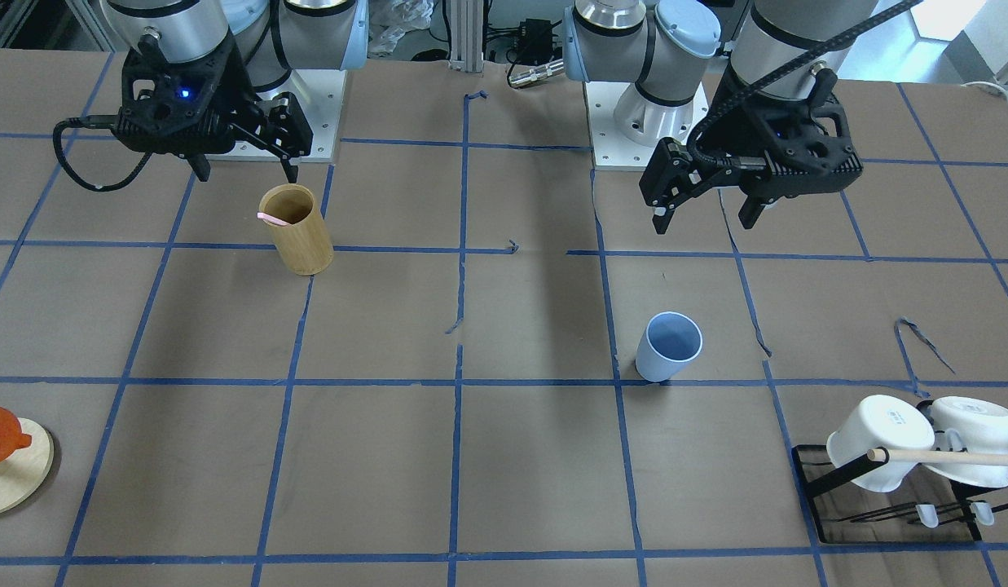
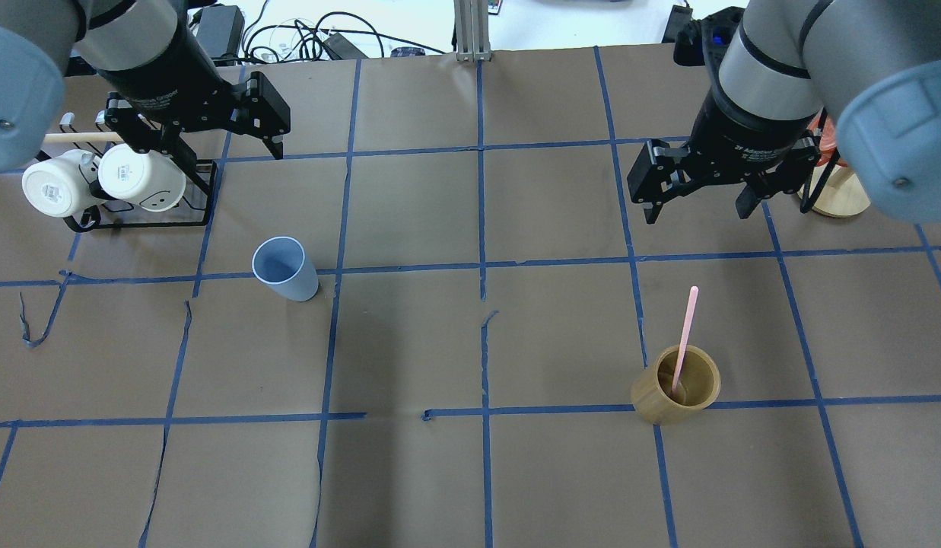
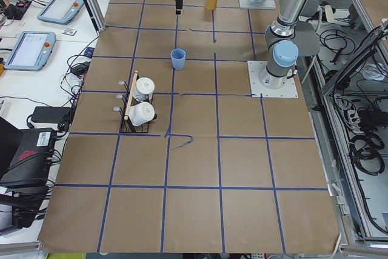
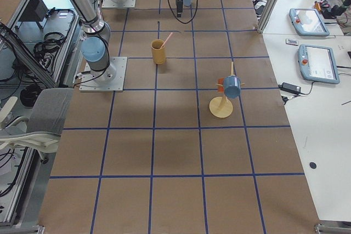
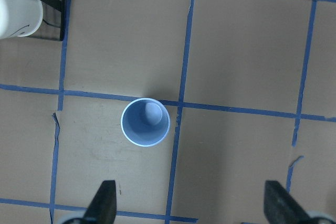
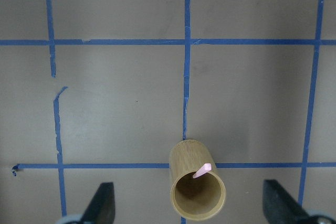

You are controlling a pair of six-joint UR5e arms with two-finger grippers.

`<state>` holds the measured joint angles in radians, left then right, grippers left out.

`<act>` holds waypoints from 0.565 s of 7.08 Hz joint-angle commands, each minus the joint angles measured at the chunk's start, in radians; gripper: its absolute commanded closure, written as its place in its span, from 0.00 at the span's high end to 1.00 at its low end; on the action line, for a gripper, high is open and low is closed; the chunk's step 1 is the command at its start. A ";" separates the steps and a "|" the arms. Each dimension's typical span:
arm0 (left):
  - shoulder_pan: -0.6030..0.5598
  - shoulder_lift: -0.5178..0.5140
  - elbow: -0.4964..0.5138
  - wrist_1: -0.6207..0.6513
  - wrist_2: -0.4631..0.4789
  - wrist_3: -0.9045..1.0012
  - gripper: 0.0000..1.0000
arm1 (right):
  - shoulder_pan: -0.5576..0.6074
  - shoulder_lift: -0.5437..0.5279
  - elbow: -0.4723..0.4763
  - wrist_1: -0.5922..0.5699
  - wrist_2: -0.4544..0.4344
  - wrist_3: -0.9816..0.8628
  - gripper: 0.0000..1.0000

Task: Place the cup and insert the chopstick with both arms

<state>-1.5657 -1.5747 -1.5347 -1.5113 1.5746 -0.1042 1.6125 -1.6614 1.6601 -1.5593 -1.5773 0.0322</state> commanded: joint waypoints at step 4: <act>0.000 0.004 -0.004 -0.007 -0.004 0.009 1.00 | 0.004 -0.017 0.004 -0.002 -0.001 0.001 1.00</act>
<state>-1.5662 -1.5709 -1.5379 -1.5174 1.5720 -0.1001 1.6147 -1.6764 1.6644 -1.5586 -1.5786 0.0296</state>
